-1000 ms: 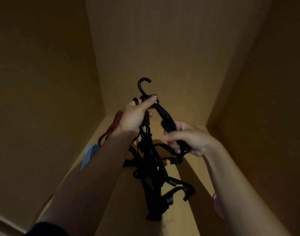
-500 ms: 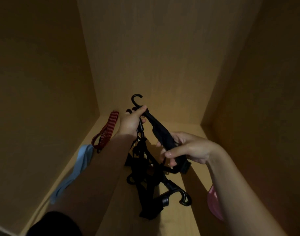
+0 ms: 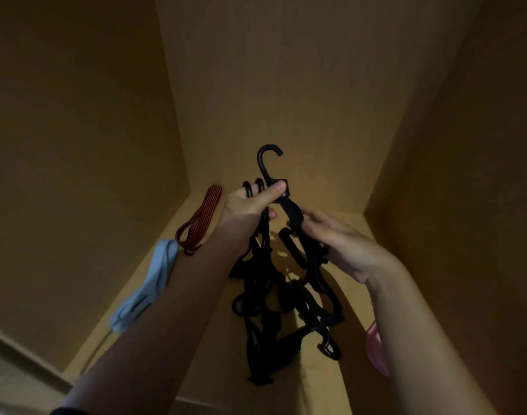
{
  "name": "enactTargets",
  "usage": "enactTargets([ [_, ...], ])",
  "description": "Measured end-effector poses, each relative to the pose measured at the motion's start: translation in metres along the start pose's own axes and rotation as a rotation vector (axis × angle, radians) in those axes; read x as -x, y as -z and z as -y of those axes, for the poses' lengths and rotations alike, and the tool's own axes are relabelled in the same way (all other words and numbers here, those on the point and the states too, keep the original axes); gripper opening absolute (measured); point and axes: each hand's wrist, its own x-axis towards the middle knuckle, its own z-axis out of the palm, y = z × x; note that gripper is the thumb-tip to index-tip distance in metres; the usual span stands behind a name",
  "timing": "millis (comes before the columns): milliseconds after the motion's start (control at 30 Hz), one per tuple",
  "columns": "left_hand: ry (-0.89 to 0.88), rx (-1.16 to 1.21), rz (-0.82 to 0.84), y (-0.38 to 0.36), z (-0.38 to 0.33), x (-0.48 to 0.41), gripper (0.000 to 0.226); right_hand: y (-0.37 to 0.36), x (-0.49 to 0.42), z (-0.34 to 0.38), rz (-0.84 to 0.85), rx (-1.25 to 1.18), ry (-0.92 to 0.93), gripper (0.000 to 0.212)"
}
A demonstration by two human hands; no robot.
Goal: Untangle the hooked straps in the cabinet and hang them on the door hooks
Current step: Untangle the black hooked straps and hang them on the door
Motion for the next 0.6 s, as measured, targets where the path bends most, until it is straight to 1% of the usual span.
enactTargets([
  [33, -0.01, -0.013, 0.02, 0.0, -0.001, 0.008, 0.012, -0.003, 0.003, 0.003, -0.071, -0.011, 0.038, 0.06],
  [67, -0.017, -0.027, 0.032, -0.001, -0.001, 0.017, 0.012, -0.007, 0.007, 0.006, -0.132, -0.012, 0.078, 0.047],
  [100, -0.02, -0.03, 0.038, -0.002, -0.002, 0.025, 0.012, -0.011, 0.011, 0.01, -0.167, 0.007, 0.101, 0.038],
  [133, -0.023, -0.02, 0.044, -0.003, -0.004, 0.032, 0.011, -0.017, 0.014, 0.013, -0.176, 0.025, 0.121, 0.034],
  [200, -0.041, 0.002, 0.044, -0.006, -0.007, 0.043, 0.011, -0.03, 0.021, 0.015, -0.195, 0.041, 0.156, 0.037],
  [333, -0.127, -0.109, -0.008, -0.009, -0.012, 0.061, 0.014, -0.056, 0.039, 0.02, -0.392, 0.045, 0.17, 0.04],
  [467, -0.142, -0.069, -0.028, -0.004, -0.017, 0.081, 0.023, -0.069, 0.062, 0.021, -0.515, -0.01, 0.217, 0.045],
  [533, -0.161, -0.029, -0.013, 0.005, -0.022, 0.092, 0.024, -0.079, 0.079, 0.024, -0.512, -0.041, 0.249, 0.042],
  [600, -0.17, 0.076, 0.108, 0.013, -0.028, 0.111, 0.024, -0.094, 0.097, 0.027, -0.417, -0.1, 0.299, 0.04],
])
